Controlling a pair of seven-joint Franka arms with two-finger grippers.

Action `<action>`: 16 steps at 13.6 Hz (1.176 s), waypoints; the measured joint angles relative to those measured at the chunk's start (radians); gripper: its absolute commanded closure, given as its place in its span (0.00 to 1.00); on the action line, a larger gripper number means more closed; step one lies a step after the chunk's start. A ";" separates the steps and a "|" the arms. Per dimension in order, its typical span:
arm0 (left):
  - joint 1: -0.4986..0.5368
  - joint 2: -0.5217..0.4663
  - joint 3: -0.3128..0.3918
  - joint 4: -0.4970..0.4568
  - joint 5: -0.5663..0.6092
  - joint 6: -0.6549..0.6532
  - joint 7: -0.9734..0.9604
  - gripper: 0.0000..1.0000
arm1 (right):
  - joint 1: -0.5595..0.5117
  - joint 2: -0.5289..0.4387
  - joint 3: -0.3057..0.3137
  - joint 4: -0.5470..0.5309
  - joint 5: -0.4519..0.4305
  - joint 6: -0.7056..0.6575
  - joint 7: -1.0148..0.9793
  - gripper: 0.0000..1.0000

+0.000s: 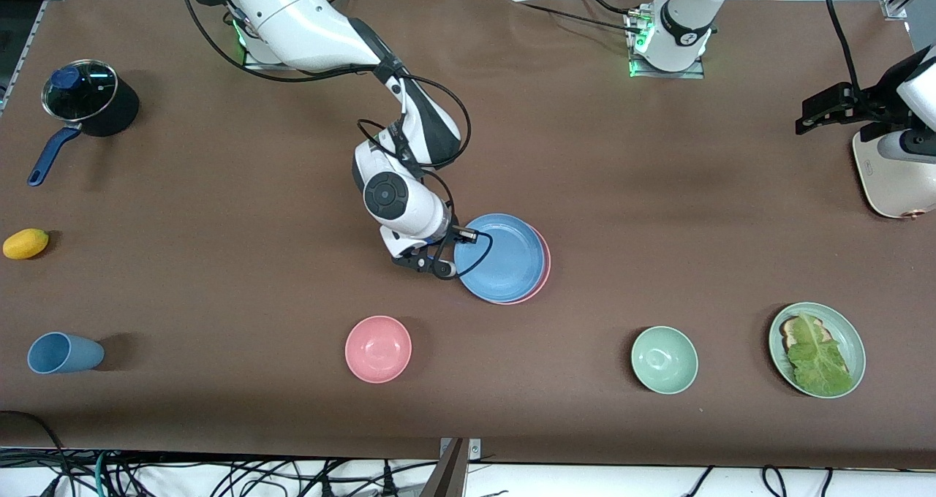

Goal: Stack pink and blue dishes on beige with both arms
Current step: 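Open the right gripper and release the blue plate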

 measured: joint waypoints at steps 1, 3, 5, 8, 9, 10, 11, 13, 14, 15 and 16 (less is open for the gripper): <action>0.000 0.000 0.000 0.000 0.000 0.000 0.000 0.00 | 0.000 0.000 -0.003 0.003 -0.017 0.005 0.000 0.00; 0.000 0.000 0.000 0.000 0.000 0.000 0.000 0.00 | 0.000 -0.006 -0.021 0.013 -0.098 0.011 -0.003 0.00; 0.000 0.000 0.000 0.000 0.000 0.000 0.000 0.00 | -0.001 -0.027 -0.057 0.027 -0.166 0.011 -0.004 0.00; 0.000 0.000 0.000 0.000 0.000 0.000 0.000 0.00 | -0.003 -0.092 -0.124 0.032 -0.184 -0.066 -0.079 0.00; 0.000 0.000 0.000 0.000 0.000 0.000 0.000 0.00 | -0.003 -0.117 -0.148 0.032 -0.184 -0.113 -0.128 0.00; 0.000 0.000 0.000 0.000 0.000 0.000 0.000 0.00 | -0.004 -0.141 -0.170 0.032 -0.184 -0.158 -0.173 0.00; 0.000 0.000 0.000 0.000 0.000 0.000 0.000 0.00 | -0.006 -0.163 -0.193 0.032 -0.183 -0.203 -0.215 0.00; 0.000 0.001 0.000 0.000 0.000 0.000 0.000 0.00 | -0.026 -0.200 -0.219 0.033 -0.183 -0.275 -0.294 0.00; 0.000 0.002 0.000 0.000 0.000 0.000 0.000 0.00 | -0.038 -0.217 -0.228 0.033 -0.183 -0.301 -0.318 0.00; 0.000 0.004 0.000 0.000 0.000 0.000 0.000 0.00 | -0.050 -0.235 -0.243 0.034 -0.184 -0.324 -0.330 0.00; 0.000 0.006 0.000 0.000 0.000 0.001 0.000 0.00 | -0.058 -0.254 -0.266 0.035 -0.184 -0.350 -0.336 0.00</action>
